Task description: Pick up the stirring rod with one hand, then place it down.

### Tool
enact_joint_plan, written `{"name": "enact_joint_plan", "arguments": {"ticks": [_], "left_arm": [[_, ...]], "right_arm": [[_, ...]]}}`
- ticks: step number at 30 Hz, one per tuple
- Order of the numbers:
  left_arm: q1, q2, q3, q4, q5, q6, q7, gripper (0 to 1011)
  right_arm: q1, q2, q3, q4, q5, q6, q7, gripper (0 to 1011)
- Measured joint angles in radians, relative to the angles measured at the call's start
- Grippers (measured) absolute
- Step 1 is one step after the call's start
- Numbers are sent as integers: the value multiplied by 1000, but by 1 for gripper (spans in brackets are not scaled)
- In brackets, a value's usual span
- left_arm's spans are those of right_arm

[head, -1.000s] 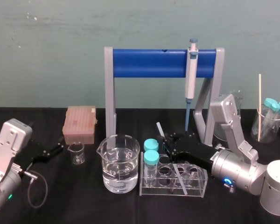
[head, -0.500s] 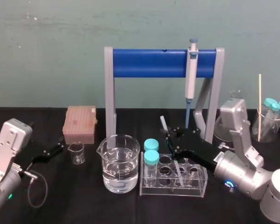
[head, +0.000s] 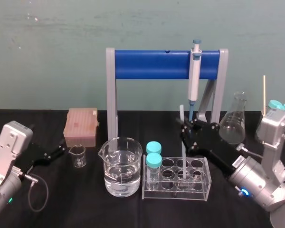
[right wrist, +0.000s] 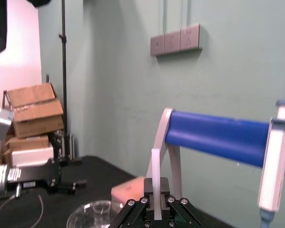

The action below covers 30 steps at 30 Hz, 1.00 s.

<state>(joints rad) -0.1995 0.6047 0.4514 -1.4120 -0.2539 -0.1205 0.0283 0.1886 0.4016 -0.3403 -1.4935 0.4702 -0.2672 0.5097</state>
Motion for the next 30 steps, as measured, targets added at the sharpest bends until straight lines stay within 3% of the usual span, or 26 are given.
{"name": "enact_joint_plan", "arguments": {"ticks": [15,30], "left_arm": [[0,0,0,0,0,0,0,1000],[0,0,0,0,0,0,0,1000]], "right_arm": [[66,-17,78,-67,62,-27,34,71],[67,-7,86,-81,59,-21,34,71]]}}
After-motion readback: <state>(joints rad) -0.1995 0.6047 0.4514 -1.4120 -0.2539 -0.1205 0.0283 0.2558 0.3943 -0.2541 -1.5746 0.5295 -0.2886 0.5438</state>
